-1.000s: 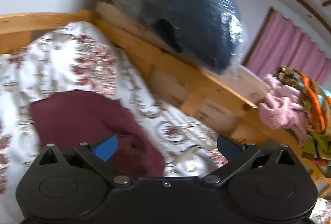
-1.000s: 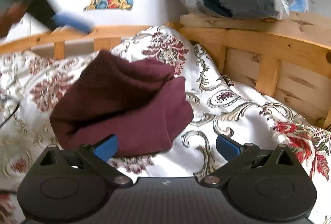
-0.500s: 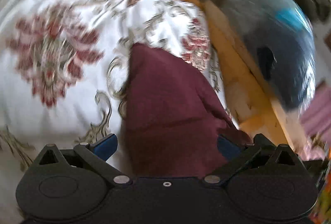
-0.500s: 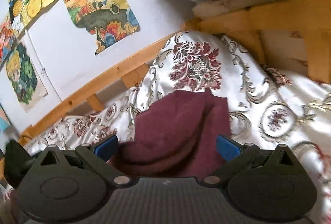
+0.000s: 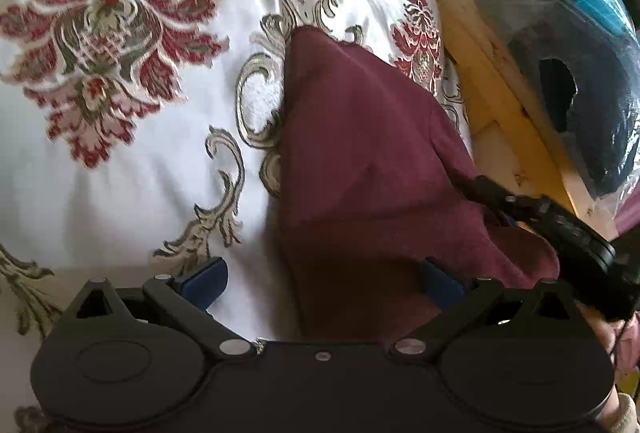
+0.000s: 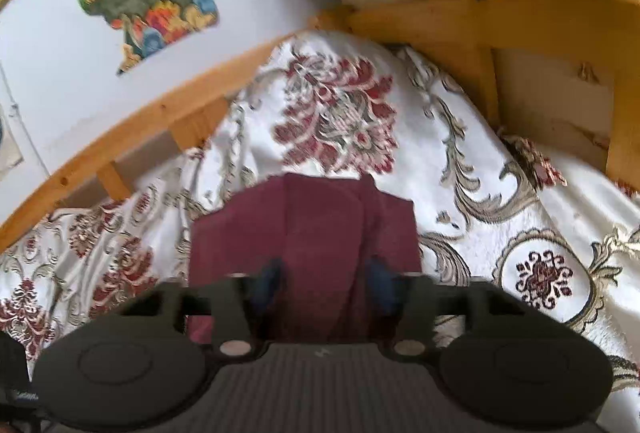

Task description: Fold small clothes

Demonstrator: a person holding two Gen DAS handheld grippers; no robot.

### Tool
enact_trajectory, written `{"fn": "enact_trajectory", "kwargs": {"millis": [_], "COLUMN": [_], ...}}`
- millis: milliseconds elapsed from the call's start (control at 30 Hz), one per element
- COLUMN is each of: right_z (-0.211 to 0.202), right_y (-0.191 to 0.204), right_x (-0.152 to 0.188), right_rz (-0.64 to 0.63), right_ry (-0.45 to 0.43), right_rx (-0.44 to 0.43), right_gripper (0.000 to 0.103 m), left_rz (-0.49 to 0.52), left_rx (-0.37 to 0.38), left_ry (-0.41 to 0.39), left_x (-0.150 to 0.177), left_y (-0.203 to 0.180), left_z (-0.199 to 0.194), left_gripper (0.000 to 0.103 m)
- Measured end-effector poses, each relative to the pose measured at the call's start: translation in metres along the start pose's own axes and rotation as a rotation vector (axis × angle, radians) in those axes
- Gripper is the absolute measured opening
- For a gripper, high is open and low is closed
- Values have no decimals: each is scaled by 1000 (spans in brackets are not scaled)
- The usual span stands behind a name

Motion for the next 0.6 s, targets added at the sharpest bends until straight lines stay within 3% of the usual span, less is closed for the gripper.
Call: {"fn": "enact_trajectory", "kwargs": {"millis": [33,133,267,600], "right_z": [1,-9,-31,-19], "right_y": [-2,-3,-9,-21], "right_x": [2,1,2,18], "right_rz": [0,-32,-58,-90], "right_ry": [4,-39,-104,-85], "right_rx": [3,5,36,75], "right_gripper": [23,10,10,13], "left_rz": [-2,19,52,122], "left_rx": [9,31,62,28], "left_ry": [5,26,61,53], "left_x": [1,4,10,22], "left_y": [1,-3,-13,-23], "left_z": [1,3,4,9], "left_gripper": [101,99,97,97]}}
Point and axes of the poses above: each gripper's, at about its wrist camera, not at the fingertips, and z roughly the way its jaws point, y to its left, x to its underside, the point moved 7 cm from there along z, roughly the way its jaws point, and after that the axes turned 2 degrees about -z, right-handed, at the moved point
